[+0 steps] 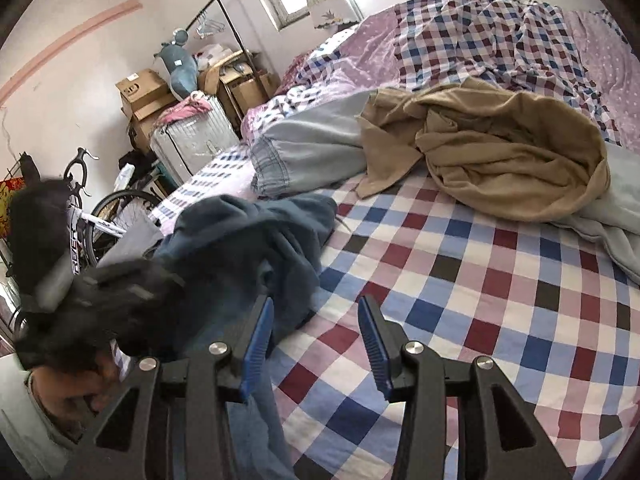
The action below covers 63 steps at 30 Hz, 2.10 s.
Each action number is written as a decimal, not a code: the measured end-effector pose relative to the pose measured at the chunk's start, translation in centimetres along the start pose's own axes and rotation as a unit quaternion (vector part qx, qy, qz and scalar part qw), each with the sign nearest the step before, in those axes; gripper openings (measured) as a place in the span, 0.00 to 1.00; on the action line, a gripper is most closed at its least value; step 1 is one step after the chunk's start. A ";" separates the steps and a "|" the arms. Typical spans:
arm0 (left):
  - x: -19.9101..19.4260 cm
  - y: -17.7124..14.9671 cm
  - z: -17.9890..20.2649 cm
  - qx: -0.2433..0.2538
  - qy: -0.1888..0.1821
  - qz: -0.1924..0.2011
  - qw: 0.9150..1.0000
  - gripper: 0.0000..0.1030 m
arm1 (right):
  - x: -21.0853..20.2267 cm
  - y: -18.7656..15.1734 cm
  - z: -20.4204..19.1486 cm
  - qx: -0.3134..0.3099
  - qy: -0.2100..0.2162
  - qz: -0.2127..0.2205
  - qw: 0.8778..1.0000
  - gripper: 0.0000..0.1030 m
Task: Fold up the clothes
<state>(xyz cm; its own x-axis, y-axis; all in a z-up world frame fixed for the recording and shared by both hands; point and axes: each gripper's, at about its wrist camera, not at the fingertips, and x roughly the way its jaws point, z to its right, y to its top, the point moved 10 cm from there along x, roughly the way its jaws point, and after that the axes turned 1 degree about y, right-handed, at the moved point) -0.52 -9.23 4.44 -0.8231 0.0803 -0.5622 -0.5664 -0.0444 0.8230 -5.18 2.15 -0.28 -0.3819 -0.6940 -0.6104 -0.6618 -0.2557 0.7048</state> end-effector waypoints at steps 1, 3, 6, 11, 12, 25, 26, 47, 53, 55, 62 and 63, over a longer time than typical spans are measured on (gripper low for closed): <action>-1.8 1.2 0.3 -0.003 -0.014 0.044 0.999 0.04 | 0.2 -0.1 0.1 0.002 -0.004 -0.004 1.000 0.47; -5.6 3.6 0.9 -0.009 -0.042 0.130 0.991 0.04 | 0.4 -0.2 0.3 0.007 -0.004 -0.007 1.000 0.47; -8.1 4.7 -0.2 -0.036 -0.059 0.158 0.985 0.04 | -0.1 0.0 -0.1 0.010 0.014 0.004 1.000 0.47; -9.2 4.8 -2.5 -0.101 -0.150 0.144 0.973 0.04 | -0.3 0.5 -2.1 -0.008 0.042 0.015 0.999 0.47; -9.8 4.9 -2.2 -0.107 -0.189 0.141 0.966 0.04 | -0.2 0.5 -2.5 -0.012 0.048 0.016 0.999 0.47; -13.0 5.0 -3.3 -0.197 -0.441 0.097 0.870 0.03 | 1.3 0.2 -10.7 -0.080 0.114 0.023 0.990 0.49; -13.0 5.0 -3.1 -0.195 -0.444 0.093 0.869 0.03 | 1.4 0.4 -10.7 -0.079 0.110 0.026 0.990 0.49; -8.6 3.9 -5.5 -0.209 -0.299 0.072 0.928 0.04 | -11.6 8.5 -6.3 -0.104 -0.172 0.270 0.942 0.04; -6.2 3.2 -3.4 -0.160 -0.228 0.051 0.959 0.04 | -14.9 9.7 -8.5 -0.126 -0.150 0.302 0.933 0.07; -4.8 2.7 -3.9 -0.156 -0.179 0.035 0.971 0.04 | -12.3 8.7 -8.5 -0.128 -0.101 0.249 0.955 0.08; -1.1 -0.4 -10.2 -0.213 0.010 -0.026 0.977 0.04 | -2.4 0.5 -7.6 -0.147 0.039 -0.038 0.988 0.21; -1.0 -0.9 -11.4 -0.235 0.026 -0.030 0.971 0.04 | -1.7 -0.7 -7.1 -0.164 0.031 -0.060 0.984 0.21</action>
<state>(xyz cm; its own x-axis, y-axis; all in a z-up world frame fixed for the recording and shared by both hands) 0.36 -20.63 3.30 -0.7822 0.0465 -0.6213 -0.5595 -0.4910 0.6677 0.52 -1.28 2.83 -0.2663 -0.6833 -0.6799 -0.4521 -0.5344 0.7142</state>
